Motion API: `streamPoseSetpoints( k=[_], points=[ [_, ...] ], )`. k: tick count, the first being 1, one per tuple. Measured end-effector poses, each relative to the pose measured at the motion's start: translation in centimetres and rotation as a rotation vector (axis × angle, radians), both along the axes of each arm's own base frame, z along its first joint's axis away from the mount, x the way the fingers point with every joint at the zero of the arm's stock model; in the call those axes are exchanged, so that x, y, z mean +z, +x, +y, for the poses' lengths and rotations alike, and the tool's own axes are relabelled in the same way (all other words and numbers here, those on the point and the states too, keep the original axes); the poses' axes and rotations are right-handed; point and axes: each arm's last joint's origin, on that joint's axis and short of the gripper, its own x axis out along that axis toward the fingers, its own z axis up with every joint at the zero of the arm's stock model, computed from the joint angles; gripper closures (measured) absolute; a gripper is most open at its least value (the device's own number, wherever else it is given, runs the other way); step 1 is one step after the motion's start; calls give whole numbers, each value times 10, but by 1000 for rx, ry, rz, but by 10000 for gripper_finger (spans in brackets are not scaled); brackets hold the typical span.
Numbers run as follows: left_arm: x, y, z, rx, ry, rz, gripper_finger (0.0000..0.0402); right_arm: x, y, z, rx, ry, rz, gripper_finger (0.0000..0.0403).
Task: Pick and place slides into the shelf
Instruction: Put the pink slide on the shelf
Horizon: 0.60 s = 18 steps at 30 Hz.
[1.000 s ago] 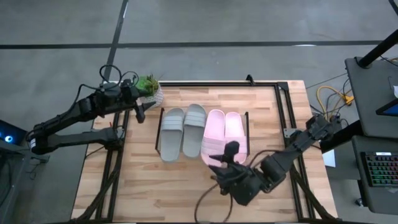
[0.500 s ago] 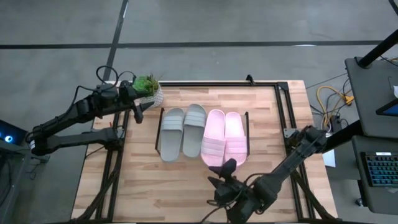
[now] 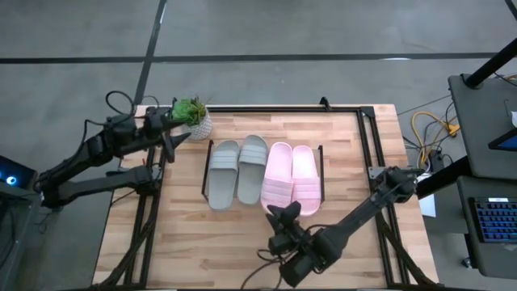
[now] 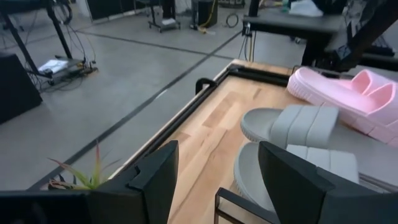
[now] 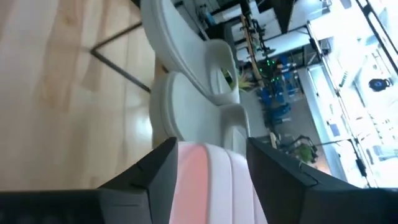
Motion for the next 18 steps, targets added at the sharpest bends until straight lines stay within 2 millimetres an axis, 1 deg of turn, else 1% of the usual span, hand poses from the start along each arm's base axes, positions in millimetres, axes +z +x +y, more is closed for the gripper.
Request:
streamPoseSetpoints(
  k=[4,7,14,18],
  points=[
    [1,-4,-2,0,7,-16,195,-2,6,-14,-19,26,55,227],
    [2,-6,-3,0,9,-23,195,-4,7,-21,-35,18,87,226],
    [2,-11,-5,3,-4,-47,195,-6,0,-30,-73,-23,146,226],
    [3,-13,-7,-11,-11,-67,195,-7,-1,-33,-85,-28,156,234]
  ],
)
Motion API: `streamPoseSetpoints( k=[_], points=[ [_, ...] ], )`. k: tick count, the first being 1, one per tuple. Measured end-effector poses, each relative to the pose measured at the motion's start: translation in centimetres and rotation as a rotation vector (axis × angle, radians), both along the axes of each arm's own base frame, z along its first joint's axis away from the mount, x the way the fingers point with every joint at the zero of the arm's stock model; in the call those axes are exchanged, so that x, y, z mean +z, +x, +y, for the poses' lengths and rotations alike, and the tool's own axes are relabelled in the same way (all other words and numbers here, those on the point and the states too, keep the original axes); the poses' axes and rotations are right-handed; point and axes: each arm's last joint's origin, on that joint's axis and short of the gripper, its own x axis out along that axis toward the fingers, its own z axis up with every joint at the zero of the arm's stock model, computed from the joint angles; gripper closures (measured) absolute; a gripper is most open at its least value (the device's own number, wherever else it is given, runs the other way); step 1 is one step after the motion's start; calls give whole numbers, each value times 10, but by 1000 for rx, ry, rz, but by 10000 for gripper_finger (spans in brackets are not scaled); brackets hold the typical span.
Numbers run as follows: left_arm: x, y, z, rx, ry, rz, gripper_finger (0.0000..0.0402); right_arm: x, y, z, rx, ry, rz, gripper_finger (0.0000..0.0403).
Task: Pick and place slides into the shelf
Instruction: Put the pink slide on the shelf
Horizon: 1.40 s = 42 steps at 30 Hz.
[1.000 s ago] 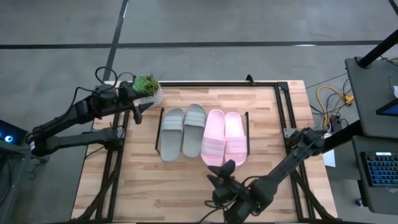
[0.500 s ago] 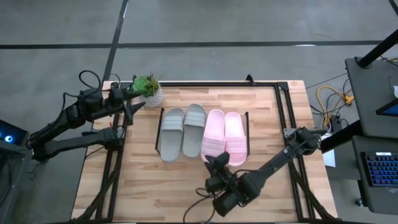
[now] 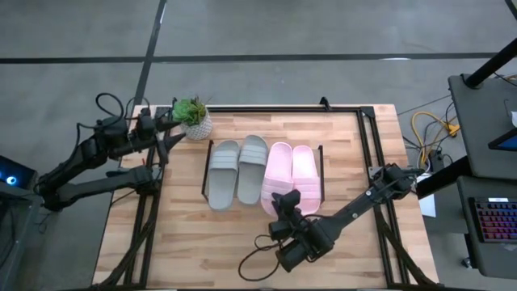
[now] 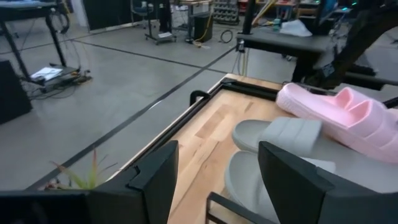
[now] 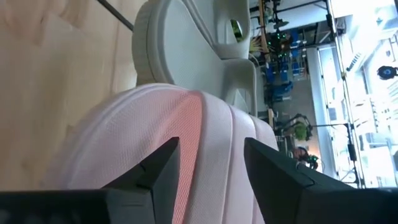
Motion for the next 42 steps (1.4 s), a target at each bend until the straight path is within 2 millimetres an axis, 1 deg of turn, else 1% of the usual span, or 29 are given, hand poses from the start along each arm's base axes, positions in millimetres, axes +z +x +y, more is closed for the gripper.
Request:
streamPoseSetpoints(
  k=[3,8,10,16,19,22,30,33,36,42],
  points=[
    [1,-2,-2,-32,-5,-13,195,0,0,-2,-3,-6,13,244],
    [1,-4,-3,-33,-14,-31,195,0,1,-4,-6,-7,18,271],
    [1,-4,-3,-33,-13,-33,195,0,1,-4,-6,-9,19,289],
    [2,-4,-3,-33,-12,-34,195,0,1,-5,-6,-11,22,362],
    [1,-4,-3,-32,-13,-32,195,1,1,-4,-4,-12,24,388],
    [2,-4,-3,-32,-12,-33,195,8,2,-3,10,17,41,392],
    [2,-4,-3,-32,-12,-33,195,43,4,-3,-13,199,-2,393],
    [2,-4,-3,-33,-12,-33,195,49,4,-4,-28,253,-1,394],
    [2,-5,-3,-33,-12,-34,195,47,4,-6,-38,257,1,394],
    [2,-4,-3,-33,-12,-33,195,29,5,-14,-72,230,39,394]
  ],
)
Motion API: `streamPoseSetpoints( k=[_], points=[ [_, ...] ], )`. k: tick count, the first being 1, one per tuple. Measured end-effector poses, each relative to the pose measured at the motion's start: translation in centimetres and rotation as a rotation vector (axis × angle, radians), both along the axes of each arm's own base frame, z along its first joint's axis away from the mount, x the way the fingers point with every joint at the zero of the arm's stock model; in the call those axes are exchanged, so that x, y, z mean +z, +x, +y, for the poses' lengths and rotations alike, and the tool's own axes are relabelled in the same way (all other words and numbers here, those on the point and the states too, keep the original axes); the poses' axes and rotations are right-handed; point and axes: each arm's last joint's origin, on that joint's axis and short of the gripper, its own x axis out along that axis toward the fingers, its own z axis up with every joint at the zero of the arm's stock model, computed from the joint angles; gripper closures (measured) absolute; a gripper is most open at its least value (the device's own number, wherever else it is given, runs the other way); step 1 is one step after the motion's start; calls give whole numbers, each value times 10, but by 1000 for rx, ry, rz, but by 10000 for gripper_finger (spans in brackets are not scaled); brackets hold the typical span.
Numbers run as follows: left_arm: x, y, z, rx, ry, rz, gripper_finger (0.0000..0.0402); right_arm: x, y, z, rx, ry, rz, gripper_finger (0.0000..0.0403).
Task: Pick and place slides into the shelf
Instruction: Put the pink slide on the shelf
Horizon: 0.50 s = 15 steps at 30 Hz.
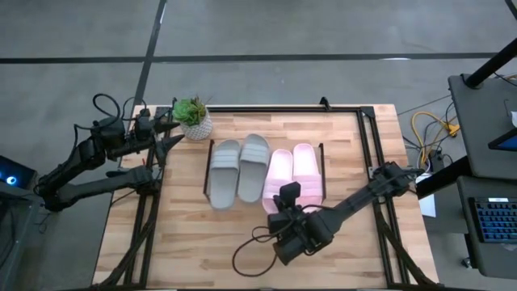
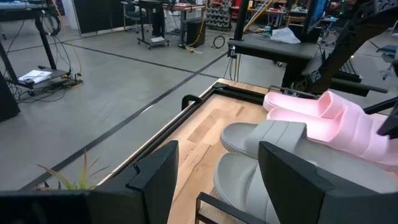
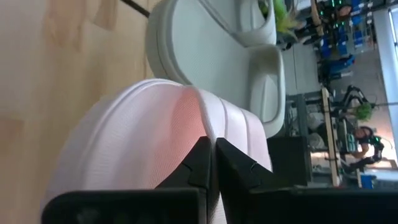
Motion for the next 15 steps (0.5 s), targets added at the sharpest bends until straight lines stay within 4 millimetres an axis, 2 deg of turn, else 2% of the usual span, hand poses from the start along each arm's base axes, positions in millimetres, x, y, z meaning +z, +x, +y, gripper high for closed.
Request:
streamPoseSetpoints(
  k=[8,15],
  points=[
    [0,0,0,0,0,0,195,1,1,-2,-18,15,-16,385],
    [0,0,0,-1,0,0,195,7,3,-2,-41,88,-43,324]
  ],
)
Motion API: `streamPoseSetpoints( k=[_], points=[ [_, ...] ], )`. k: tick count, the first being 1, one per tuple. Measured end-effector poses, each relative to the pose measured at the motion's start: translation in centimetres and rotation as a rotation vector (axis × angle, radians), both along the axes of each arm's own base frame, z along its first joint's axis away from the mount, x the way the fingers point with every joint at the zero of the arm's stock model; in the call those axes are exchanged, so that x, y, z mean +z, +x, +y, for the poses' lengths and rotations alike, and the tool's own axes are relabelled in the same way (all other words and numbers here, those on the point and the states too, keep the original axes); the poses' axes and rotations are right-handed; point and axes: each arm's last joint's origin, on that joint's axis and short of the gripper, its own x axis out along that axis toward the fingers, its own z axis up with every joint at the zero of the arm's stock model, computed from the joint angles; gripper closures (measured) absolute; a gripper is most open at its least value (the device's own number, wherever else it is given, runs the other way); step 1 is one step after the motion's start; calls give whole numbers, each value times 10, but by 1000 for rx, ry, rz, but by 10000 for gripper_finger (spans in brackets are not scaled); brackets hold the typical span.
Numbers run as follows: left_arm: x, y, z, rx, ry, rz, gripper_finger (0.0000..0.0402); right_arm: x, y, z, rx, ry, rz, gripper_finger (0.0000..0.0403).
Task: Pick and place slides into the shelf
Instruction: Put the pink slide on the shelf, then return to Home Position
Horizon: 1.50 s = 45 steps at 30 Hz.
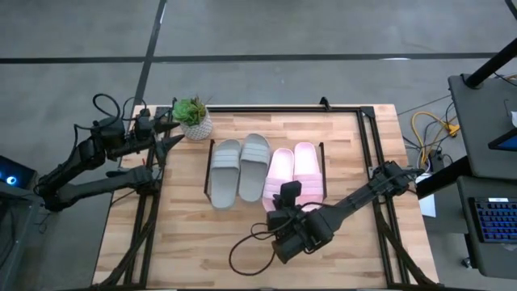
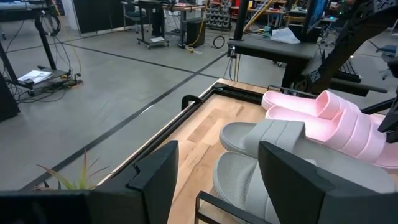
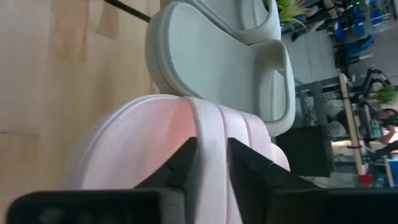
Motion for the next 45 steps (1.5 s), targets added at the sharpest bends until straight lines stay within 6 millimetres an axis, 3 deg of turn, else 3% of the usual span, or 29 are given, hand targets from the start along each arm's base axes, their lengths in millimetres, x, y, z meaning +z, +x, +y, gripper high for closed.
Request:
streamPoseSetpoints(
  k=[9,15,21,26,30,33,36,39,45],
  points=[
    [0,0,0,-1,0,0,195,15,4,-4,-12,24,-31,241],
    [0,0,-1,-16,-2,-3,195,44,3,-4,-23,68,-131,228],
    [3,-1,-2,-35,38,-21,195,84,-4,-11,-105,43,-371,268],
    [10,-5,-3,-39,72,-91,195,102,-14,-16,-5,128,-381,318],
    [13,-10,-5,-38,89,-129,195,113,-15,-17,268,342,-335,359],
    [15,-14,-7,-37,97,-157,195,128,-20,-20,641,525,-305,388],
    [16,-18,-9,-36,103,-172,195,143,-28,-26,888,538,-363,393],
    [16,-21,-10,-36,107,-181,195,158,-38,-43,822,460,-502,394],
    [17,-26,-13,-39,163,-184,195,184,-75,-103,720,451,-657,394]
  ],
)
